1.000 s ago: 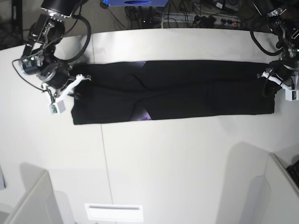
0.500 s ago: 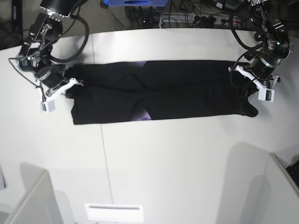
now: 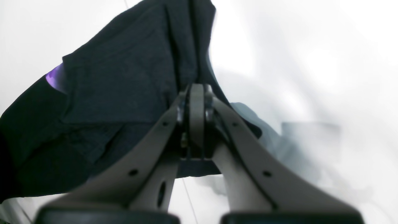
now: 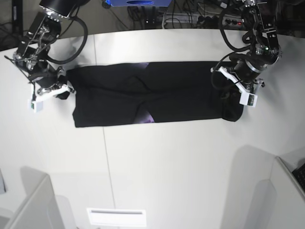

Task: Fold the T-shirt properly
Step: 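Grasp the strip end with the left gripper and fold it inward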

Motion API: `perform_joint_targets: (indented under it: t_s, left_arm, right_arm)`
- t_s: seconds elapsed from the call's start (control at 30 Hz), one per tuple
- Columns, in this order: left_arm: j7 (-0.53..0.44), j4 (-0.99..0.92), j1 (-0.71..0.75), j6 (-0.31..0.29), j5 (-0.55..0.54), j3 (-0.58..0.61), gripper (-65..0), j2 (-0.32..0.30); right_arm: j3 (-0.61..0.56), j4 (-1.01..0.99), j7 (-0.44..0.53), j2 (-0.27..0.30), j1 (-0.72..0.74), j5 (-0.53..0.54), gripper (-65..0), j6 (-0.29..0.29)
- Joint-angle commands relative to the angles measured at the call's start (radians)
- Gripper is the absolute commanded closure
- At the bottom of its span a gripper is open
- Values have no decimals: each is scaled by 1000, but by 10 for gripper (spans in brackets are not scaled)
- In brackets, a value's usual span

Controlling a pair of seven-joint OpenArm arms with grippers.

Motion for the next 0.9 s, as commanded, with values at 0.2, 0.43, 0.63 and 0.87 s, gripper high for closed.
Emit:
perform_joint_targets:
  t_s: [0.2, 0.43, 0.63, 0.87]
  left_arm:
    - [-23, 15, -34, 31, -23, 108, 0, 17]
    - [-23, 7, -54, 43, -23, 196, 0, 20]
    - [-23, 7, -83, 106, -27, 251, 0, 20]
    - [-27, -28, -122, 155, -28, 355, 0, 21]
  right_arm:
    - [2, 14, 17, 11, 10, 11, 0, -2]
    - [2, 14, 14, 11, 10, 11, 0, -2]
    - [2, 14, 12, 11, 10, 11, 0, -2]
    - [2, 14, 11, 11, 10, 11, 0, -2]
